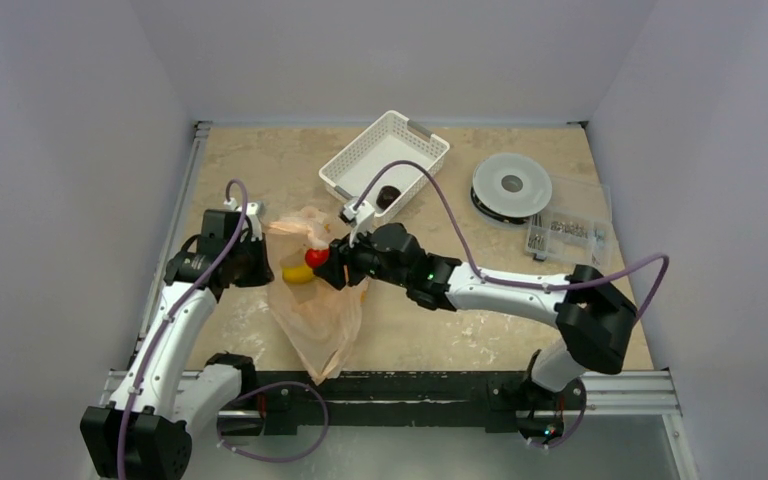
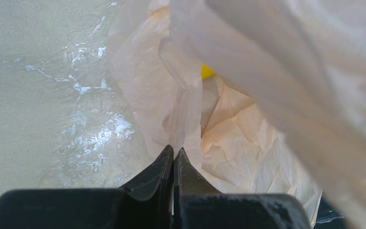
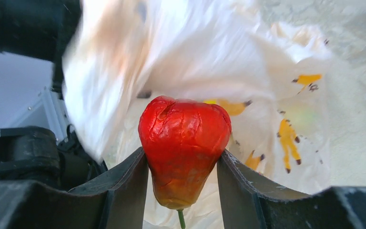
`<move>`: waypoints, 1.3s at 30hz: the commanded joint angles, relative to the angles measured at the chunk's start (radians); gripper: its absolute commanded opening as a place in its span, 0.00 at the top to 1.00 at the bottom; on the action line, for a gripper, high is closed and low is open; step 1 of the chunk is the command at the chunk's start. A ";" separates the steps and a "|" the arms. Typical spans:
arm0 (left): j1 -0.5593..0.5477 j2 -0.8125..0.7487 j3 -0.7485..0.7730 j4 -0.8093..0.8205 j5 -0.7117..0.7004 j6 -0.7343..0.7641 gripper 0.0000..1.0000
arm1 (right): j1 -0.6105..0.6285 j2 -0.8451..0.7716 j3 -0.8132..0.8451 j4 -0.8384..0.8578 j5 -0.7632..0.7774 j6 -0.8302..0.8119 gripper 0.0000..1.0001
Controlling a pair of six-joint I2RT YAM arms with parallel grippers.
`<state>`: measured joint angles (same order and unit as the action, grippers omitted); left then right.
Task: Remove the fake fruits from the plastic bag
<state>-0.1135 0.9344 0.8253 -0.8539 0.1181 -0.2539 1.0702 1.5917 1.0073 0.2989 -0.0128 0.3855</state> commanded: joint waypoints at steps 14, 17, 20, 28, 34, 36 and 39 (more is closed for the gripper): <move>-0.009 -0.019 0.019 0.007 -0.019 -0.016 1.00 | -0.409 -0.159 -0.043 -0.070 0.260 0.028 1.00; -0.011 -0.020 0.019 0.007 -0.020 -0.016 1.00 | -0.460 0.001 0.164 -0.172 0.338 -0.085 1.00; -0.011 -0.019 0.018 0.005 -0.023 -0.016 1.00 | -0.522 0.172 0.381 -0.265 0.293 -0.107 1.00; -0.013 -0.007 0.021 0.003 -0.020 -0.016 1.00 | -0.592 0.575 0.927 -0.489 0.268 -0.098 1.00; -0.014 -0.002 0.024 0.005 -0.018 -0.014 1.00 | -0.590 0.745 1.138 -0.644 0.310 -0.062 0.98; -0.013 0.000 0.024 0.004 -0.017 -0.014 1.00 | -0.590 0.743 1.098 -0.638 0.332 -0.044 0.97; -0.013 0.001 0.024 0.005 -0.014 -0.013 1.00 | -0.576 0.729 1.038 -0.609 0.356 -0.057 0.91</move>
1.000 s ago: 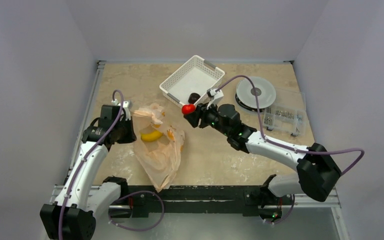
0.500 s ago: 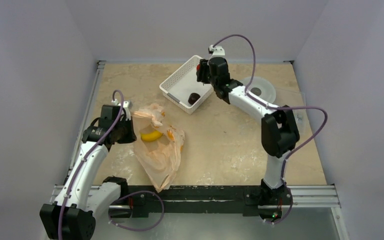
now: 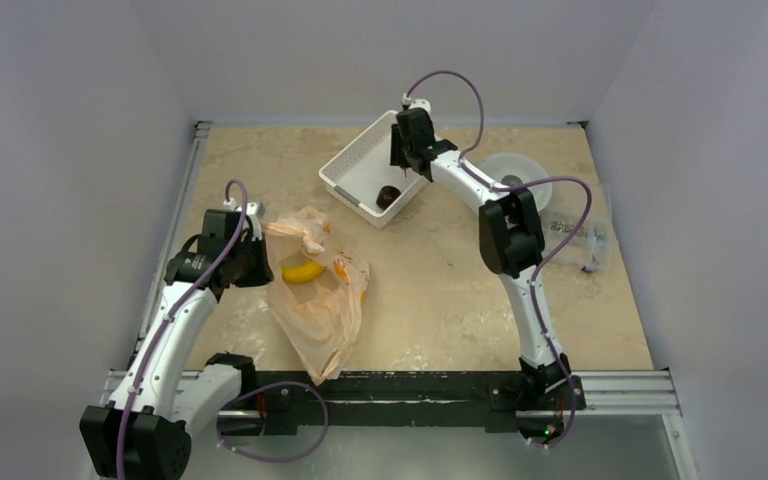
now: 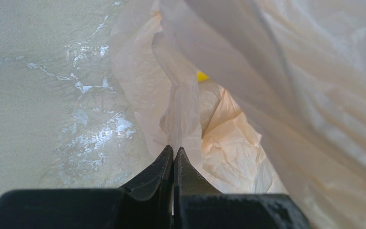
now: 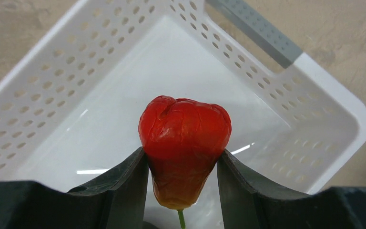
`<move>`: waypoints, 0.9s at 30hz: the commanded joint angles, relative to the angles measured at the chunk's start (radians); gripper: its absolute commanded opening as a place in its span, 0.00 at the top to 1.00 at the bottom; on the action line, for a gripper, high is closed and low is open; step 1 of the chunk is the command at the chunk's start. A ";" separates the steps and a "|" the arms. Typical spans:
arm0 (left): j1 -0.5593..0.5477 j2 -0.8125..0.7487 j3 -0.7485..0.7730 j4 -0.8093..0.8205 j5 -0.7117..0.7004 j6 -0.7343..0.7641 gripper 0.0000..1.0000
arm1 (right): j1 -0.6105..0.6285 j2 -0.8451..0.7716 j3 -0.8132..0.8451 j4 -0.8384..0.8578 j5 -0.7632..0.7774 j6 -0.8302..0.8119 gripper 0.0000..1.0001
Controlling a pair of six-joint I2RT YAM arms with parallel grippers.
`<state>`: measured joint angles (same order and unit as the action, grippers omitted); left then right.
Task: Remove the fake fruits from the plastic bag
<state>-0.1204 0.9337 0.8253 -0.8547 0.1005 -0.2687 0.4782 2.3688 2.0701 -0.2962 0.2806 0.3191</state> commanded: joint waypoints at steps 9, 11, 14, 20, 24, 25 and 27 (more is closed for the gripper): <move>-0.007 0.001 0.022 0.006 0.009 0.002 1.00 | 0.040 -0.037 -0.084 -0.018 0.090 -0.027 0.65; -0.007 0.001 0.022 0.007 0.008 0.001 1.00 | 0.042 -0.036 -0.082 -0.025 0.088 -0.030 0.58; -0.007 0.002 0.021 0.007 0.007 0.000 1.00 | 0.043 -0.039 -0.077 -0.031 0.095 -0.037 0.46; -0.008 -0.001 0.020 0.007 0.007 -0.001 1.00 | 0.053 -0.048 -0.030 -0.086 0.119 -0.062 0.29; -0.010 -0.002 0.021 0.006 0.007 -0.001 1.00 | 0.070 -0.110 -0.055 -0.102 0.143 -0.083 0.27; -0.010 -0.003 0.020 0.007 0.007 -0.001 1.00 | 0.076 -0.141 -0.082 -0.095 0.144 -0.088 0.27; -0.012 -0.005 0.018 0.006 0.007 -0.001 1.00 | 0.096 -0.215 -0.168 -0.067 0.141 -0.090 0.27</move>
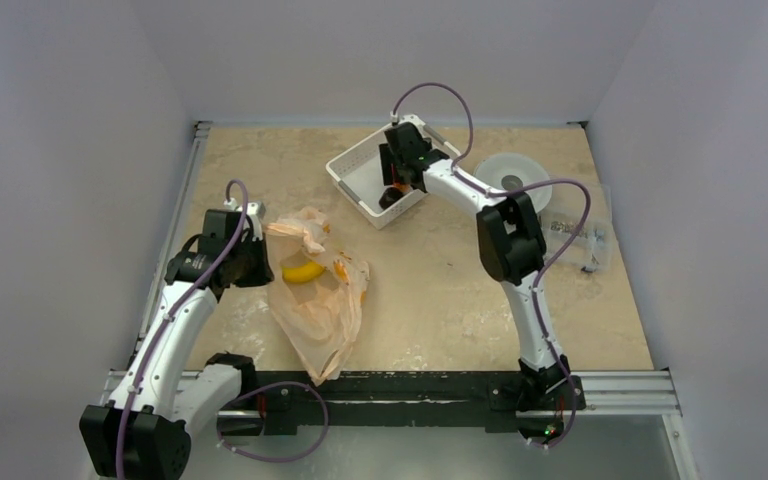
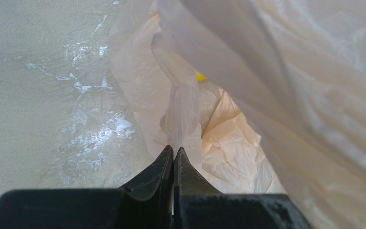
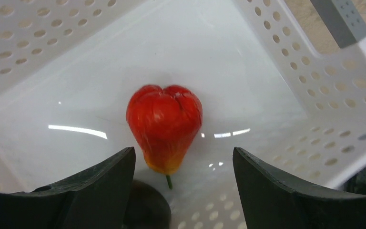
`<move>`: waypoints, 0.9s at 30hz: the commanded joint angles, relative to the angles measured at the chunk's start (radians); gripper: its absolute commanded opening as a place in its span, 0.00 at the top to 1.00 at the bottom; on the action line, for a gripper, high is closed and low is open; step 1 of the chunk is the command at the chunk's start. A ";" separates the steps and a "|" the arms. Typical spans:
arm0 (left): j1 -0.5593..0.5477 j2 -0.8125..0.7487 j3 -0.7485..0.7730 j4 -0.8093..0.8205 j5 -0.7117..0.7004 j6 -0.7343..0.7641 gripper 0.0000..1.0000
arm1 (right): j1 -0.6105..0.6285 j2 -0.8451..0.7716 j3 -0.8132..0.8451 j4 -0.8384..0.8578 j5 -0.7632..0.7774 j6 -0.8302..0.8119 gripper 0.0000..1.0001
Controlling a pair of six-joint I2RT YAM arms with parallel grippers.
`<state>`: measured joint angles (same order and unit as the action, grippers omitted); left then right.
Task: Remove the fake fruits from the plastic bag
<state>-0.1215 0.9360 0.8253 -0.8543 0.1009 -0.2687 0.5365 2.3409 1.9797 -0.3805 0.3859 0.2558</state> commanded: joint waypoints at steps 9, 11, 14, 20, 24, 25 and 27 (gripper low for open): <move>-0.012 -0.011 0.020 0.008 0.013 0.000 1.00 | 0.167 -0.575 -0.568 0.225 -0.094 0.010 0.27; -0.012 -0.012 0.020 0.009 0.014 0.000 1.00 | 0.177 -0.650 -0.693 0.287 -0.200 0.062 0.27; -0.012 -0.018 0.020 0.010 0.010 -0.001 1.00 | 0.211 -0.748 -0.899 0.454 -0.375 0.143 0.28; -0.012 -0.024 0.021 0.010 0.013 -0.003 1.00 | 0.442 -0.909 -1.181 0.628 -0.267 0.174 0.27; -0.012 -0.025 0.020 0.011 0.017 -0.001 1.00 | 0.628 -0.985 -1.261 0.705 -0.095 0.143 0.27; -0.012 -0.024 0.020 0.011 0.018 -0.001 1.00 | 0.681 -1.000 -1.268 0.733 -0.072 0.121 0.27; -0.012 -0.023 0.020 0.011 0.018 0.000 1.00 | 0.725 -0.988 -1.244 0.764 -0.064 0.066 0.27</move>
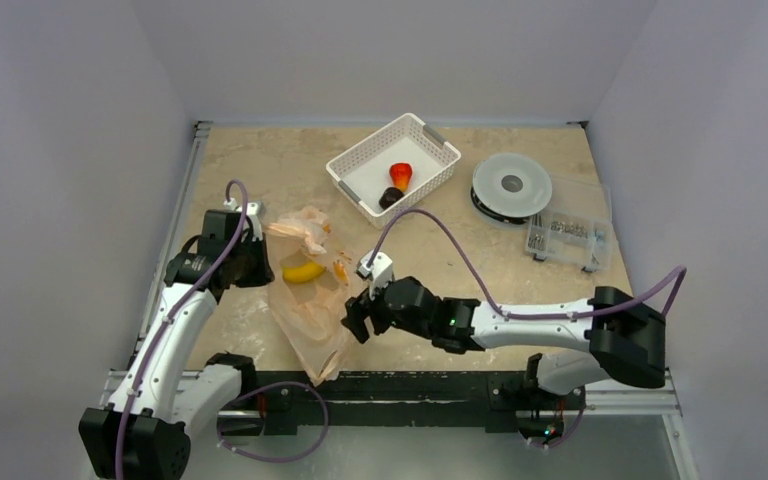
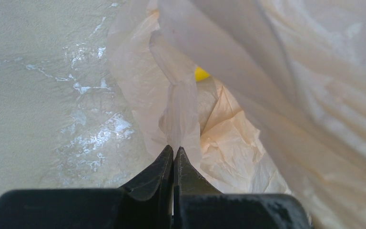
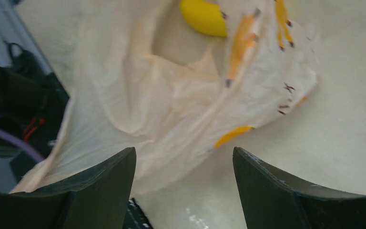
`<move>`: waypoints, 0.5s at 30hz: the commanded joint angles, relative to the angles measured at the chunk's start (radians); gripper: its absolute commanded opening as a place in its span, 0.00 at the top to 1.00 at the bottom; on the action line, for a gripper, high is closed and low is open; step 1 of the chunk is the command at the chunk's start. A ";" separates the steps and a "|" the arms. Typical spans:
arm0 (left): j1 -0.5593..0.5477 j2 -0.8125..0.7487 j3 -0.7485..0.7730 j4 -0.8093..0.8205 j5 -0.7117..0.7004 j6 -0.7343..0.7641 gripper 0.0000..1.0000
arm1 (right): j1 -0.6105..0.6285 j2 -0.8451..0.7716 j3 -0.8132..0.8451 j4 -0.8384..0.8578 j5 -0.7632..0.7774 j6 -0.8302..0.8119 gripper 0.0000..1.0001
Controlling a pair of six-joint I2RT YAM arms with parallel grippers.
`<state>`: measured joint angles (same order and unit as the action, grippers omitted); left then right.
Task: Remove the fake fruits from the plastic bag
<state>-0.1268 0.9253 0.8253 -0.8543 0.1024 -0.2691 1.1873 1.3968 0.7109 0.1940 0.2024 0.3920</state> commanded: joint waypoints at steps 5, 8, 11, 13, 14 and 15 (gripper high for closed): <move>-0.007 -0.015 0.021 0.007 0.006 -0.002 1.00 | 0.094 0.096 0.215 0.099 0.097 -0.118 0.43; -0.007 -0.026 0.019 0.006 -0.009 -0.005 1.00 | 0.094 0.167 0.290 0.058 0.127 0.040 0.47; -0.007 -0.032 0.017 0.007 -0.015 -0.007 1.00 | 0.094 0.234 0.328 0.106 0.111 0.244 0.49; -0.007 -0.033 0.018 0.007 -0.015 -0.007 1.00 | 0.094 0.291 0.376 0.069 0.114 0.420 0.49; -0.007 -0.032 0.018 0.007 -0.015 -0.007 1.00 | 0.095 0.331 0.408 0.052 0.113 0.494 0.50; -0.007 -0.033 0.018 0.007 -0.014 -0.007 1.00 | 0.094 0.352 0.420 0.038 0.116 0.569 0.50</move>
<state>-0.1268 0.9051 0.8253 -0.8543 0.0982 -0.2695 1.2819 1.6703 1.0382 0.2634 0.2943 0.6086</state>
